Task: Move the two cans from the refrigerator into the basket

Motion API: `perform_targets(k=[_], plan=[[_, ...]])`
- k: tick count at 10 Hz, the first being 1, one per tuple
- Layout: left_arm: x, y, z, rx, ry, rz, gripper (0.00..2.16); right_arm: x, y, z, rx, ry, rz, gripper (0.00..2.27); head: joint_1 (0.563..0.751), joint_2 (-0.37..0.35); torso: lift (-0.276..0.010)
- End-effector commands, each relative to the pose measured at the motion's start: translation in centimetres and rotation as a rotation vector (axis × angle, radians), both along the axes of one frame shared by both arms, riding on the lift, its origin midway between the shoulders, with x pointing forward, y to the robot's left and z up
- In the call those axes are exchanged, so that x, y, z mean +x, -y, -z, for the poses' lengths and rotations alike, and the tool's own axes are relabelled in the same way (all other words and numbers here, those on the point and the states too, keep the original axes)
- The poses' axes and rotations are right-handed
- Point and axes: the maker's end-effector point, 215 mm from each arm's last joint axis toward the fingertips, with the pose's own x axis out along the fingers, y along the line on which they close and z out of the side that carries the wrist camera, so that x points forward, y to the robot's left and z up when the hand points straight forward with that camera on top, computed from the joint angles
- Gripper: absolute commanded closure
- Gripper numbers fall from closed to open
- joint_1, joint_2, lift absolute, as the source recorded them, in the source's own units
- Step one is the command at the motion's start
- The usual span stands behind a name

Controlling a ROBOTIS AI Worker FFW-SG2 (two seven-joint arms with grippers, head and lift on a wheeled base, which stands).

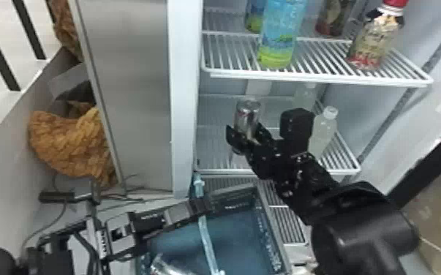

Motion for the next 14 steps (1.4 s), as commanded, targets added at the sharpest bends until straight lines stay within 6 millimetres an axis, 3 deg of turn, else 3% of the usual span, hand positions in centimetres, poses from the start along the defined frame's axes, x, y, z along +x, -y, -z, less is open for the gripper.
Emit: perform_targets(k=[1,5,9,14], plan=[[-0.1,0.0,0.2,0.003,-0.004,0.002,1.21,-1.7,0.4,-0.6,0.001,-0.009,-0.006,1.28,0.695,-0.140,-0.219],[-0.3,-0.1,0.6,0.011,-0.010,0.006,1.21,-6.7,0.7,-1.4,0.029,-0.059,-0.040,1.28,0.695,-0.154,-0.219],[-0.4,-0.2,0.8,0.015,-0.013,0.008,1.21,-12.4,1.3,-0.7,0.043,-0.153,-0.074,1.28,0.695,-0.172,-0.219],[-0.4,-0.5,0.9,0.023,-0.013,0.007,1.21,-17.5,0.5,0.4,0.056,-0.260,-0.138,1.28,0.695,-0.178,-0.219]])
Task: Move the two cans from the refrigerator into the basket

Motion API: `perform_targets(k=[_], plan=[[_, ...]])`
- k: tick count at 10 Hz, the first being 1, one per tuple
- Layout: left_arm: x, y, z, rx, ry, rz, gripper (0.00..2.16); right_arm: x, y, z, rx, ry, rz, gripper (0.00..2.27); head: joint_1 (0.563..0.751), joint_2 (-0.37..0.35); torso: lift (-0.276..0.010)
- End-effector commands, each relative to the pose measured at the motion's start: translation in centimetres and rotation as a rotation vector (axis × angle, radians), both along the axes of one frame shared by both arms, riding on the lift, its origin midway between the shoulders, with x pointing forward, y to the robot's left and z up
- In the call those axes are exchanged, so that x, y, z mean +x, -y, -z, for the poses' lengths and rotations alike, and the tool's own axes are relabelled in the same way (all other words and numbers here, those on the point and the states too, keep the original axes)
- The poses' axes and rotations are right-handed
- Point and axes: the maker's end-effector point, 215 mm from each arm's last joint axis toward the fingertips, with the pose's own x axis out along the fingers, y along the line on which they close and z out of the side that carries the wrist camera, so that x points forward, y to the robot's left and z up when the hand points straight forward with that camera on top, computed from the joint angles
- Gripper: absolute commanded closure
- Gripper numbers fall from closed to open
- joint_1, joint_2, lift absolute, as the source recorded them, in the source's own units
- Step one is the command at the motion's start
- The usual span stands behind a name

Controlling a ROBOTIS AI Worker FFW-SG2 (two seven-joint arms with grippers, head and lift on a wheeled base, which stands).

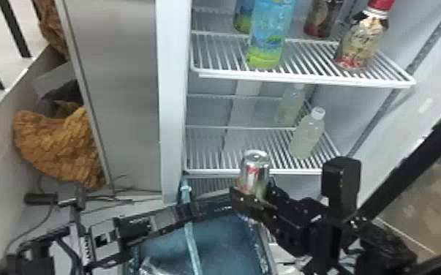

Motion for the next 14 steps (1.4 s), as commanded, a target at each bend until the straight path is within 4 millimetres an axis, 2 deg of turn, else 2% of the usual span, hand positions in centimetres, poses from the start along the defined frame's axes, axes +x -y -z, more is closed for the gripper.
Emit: perform_targets(k=[1,4,5,7,8,11,12,14], plan=[[0.1,-0.1,-0.1,-0.001,0.001,-0.002,1.21,-1.9,-0.1,0.6,-0.001,-0.046,-0.010,1.28,0.695,-0.177,-0.219],[0.5,-0.3,-0.7,-0.020,0.009,-0.020,1.21,-4.9,-0.6,2.4,0.014,-0.144,-0.027,1.28,0.695,-0.176,-0.219],[0.6,-0.3,-0.7,-0.022,0.011,-0.022,1.21,-5.7,-0.9,3.2,0.022,-0.174,-0.036,1.20,0.695,-0.173,-0.219],[0.6,-0.5,-0.5,-0.024,0.006,-0.032,1.21,-6.1,-1.3,4.7,0.046,-0.217,-0.048,0.38,0.695,-0.167,-0.219],[0.6,-0.4,-0.6,-0.029,0.006,-0.032,1.21,-5.6,-1.2,5.0,0.065,-0.211,-0.046,0.09,0.695,-0.165,-0.219],[0.7,-0.4,-0.8,-0.038,0.006,-0.039,1.21,-3.9,0.0,4.3,0.079,-0.143,-0.016,0.13,0.695,-0.169,-0.219],[0.7,-0.4,-0.7,-0.039,0.004,-0.040,1.21,-3.0,0.4,3.3,0.098,-0.080,-0.011,0.13,0.695,-0.175,-0.219],[0.7,-0.5,-0.7,-0.040,0.003,-0.045,1.21,-2.7,1.9,2.9,0.101,-0.020,0.019,0.13,0.695,-0.185,-0.219]])
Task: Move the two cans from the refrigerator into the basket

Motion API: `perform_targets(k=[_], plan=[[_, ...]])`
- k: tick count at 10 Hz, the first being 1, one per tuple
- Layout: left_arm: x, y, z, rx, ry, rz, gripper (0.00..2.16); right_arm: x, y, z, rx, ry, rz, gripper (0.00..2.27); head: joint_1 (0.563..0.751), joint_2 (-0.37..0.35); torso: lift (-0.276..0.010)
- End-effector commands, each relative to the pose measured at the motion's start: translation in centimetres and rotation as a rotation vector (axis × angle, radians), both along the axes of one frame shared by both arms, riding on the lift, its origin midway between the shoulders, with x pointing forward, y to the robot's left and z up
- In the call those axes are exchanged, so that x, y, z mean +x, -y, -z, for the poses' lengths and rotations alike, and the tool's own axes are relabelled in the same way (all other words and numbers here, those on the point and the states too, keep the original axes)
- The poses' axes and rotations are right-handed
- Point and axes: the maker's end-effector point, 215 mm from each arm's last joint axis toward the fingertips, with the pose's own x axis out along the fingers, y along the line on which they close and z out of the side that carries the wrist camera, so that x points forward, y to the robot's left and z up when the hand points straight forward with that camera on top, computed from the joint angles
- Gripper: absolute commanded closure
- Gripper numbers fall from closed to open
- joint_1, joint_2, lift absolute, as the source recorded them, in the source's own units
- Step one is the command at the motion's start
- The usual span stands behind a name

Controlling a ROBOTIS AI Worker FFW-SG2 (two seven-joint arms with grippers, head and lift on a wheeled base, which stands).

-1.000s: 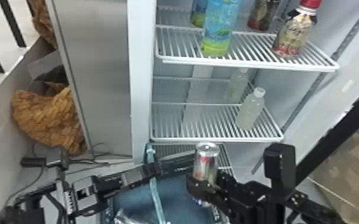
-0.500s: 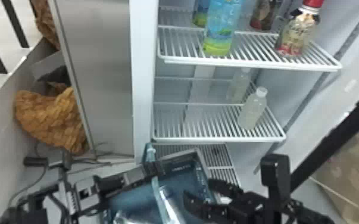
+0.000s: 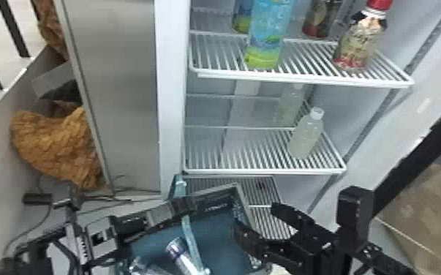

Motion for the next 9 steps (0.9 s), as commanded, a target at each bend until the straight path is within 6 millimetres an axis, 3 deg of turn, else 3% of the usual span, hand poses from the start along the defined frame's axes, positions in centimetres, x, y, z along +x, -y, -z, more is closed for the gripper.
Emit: perform_targets(k=[1,5,7,9], plan=[[0.1,0.0,0.0,-0.001,0.000,-0.003,1.21,0.2,1.4,-0.1,0.017,0.053,0.026,0.13,0.695,-0.196,-0.219],[0.1,-0.1,0.0,-0.006,-0.001,-0.007,1.21,-1.0,5.4,-2.2,-0.002,0.191,0.101,0.13,0.695,-0.254,-0.219],[0.1,-0.1,-0.1,-0.009,-0.001,-0.009,1.21,-2.8,6.8,-4.0,-0.015,0.253,0.130,0.13,0.695,-0.280,-0.219],[0.1,-0.2,0.0,-0.007,-0.003,-0.011,1.21,-4.8,8.6,-4.3,-0.029,0.280,0.180,0.13,0.695,-0.306,-0.219]])
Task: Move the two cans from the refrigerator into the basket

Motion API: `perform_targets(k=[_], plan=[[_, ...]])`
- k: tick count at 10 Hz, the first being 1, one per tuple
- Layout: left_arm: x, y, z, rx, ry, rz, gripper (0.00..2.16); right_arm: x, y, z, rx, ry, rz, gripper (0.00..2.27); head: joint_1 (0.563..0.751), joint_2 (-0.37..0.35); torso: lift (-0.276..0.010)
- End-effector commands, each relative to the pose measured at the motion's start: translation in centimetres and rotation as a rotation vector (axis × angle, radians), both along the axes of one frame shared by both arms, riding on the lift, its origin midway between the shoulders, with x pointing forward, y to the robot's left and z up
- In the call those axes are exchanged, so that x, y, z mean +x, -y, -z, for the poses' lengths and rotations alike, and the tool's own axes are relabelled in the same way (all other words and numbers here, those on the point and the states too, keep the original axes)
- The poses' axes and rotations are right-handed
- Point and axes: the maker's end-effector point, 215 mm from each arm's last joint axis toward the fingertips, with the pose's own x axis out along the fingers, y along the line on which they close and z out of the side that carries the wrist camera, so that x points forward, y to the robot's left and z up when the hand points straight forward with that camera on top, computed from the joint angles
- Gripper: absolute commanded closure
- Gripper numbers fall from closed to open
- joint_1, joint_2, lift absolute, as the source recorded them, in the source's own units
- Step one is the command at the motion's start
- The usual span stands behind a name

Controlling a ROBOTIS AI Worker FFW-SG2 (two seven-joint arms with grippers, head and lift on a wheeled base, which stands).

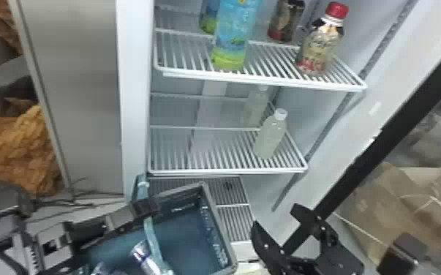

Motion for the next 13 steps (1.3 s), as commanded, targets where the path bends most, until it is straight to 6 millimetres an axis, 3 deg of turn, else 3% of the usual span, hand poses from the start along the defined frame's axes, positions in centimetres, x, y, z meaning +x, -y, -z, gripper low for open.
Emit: perform_targets(k=[1,3,6,13], plan=[[0.0,0.0,0.0,0.002,0.000,-0.001,1.21,-1.5,1.6,0.0,-0.014,0.006,0.044,0.13,0.695,-0.325,-0.219],[0.0,0.0,0.0,0.002,0.000,-0.001,1.21,-2.6,3.5,-0.7,-0.048,0.046,0.081,0.13,0.695,-0.350,-0.219],[-0.1,0.0,0.1,0.002,-0.002,-0.001,1.21,-3.9,4.0,-2.2,-0.067,0.097,0.092,0.14,0.695,-0.350,-0.219],[-0.1,0.0,0.1,0.000,-0.002,-0.001,1.21,-4.6,4.6,-2.2,-0.096,0.088,0.103,0.14,0.695,-0.350,-0.219]])
